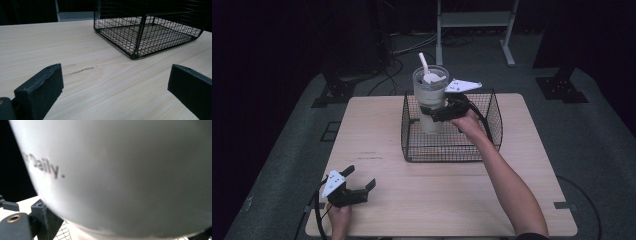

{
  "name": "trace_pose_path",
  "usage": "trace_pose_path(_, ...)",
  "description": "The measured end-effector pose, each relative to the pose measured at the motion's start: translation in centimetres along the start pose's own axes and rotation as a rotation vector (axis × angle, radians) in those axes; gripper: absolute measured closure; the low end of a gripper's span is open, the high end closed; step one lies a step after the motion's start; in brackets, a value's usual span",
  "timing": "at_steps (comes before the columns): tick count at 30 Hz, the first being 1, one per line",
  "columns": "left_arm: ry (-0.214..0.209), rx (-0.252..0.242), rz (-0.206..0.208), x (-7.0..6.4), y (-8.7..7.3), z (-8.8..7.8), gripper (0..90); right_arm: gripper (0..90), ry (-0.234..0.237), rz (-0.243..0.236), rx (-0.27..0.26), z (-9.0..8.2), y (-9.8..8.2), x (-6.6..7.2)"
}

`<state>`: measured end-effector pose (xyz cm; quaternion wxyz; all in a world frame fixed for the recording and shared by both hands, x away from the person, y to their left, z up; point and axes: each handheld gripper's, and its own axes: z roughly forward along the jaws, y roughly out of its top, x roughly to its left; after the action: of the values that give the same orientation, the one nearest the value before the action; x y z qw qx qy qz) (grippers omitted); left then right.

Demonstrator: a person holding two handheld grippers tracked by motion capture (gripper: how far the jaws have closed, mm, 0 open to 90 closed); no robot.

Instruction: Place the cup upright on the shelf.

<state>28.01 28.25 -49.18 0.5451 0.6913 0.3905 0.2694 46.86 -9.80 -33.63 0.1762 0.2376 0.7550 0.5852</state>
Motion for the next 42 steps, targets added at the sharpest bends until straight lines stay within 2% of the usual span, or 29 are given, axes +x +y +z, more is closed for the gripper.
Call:
trace_pose_path(6, 0.001, -0.002, 0.0, 0.0, 0.0, 0.0, 0.0, 8.6, 0.011, 0.01, 0.01, 1.3, -0.9, -0.6)
trace_pose_path(7, 0.0, -0.003, -0.001, 0.0, 0.0, 0.0, 0.0, 8.6, 0.01, 0.023, 0.019, 1.5, -1.0, -0.6)
trace_pose_path(12, 0.0, 0.0, 0.0, 0.0, 0.0, 0.0, 0.0, 8.5, 0.009, 0.032, 0.048, 2.4, -1.7, -1.0)
trace_pose_path(16, -0.001, -0.001, 0.0, 0.0, 0.0, 0.0, 0.0, 8.5, 0.0, 0.025, 0.054, 2.9, -2.1, -1.3)
trace_pose_path(25, -0.002, -0.003, -0.002, 0.0, 0.0, -0.1, 0.0, 8.5, -0.013, 0.041, 0.065, 4.2, -3.2, -1.9)
trace_pose_path(33, -0.003, -0.004, -0.003, 0.1, 0.0, -0.1, 0.0, 8.5, 0.006, 0.054, 0.108, 5.0, -4.2, -2.4)
trace_pose_path(42, -0.004, -0.006, -0.004, 0.1, 0.0, -0.1, 0.0, 8.5, 0.012, 0.054, 0.132, 5.8, -4.9, -2.5)
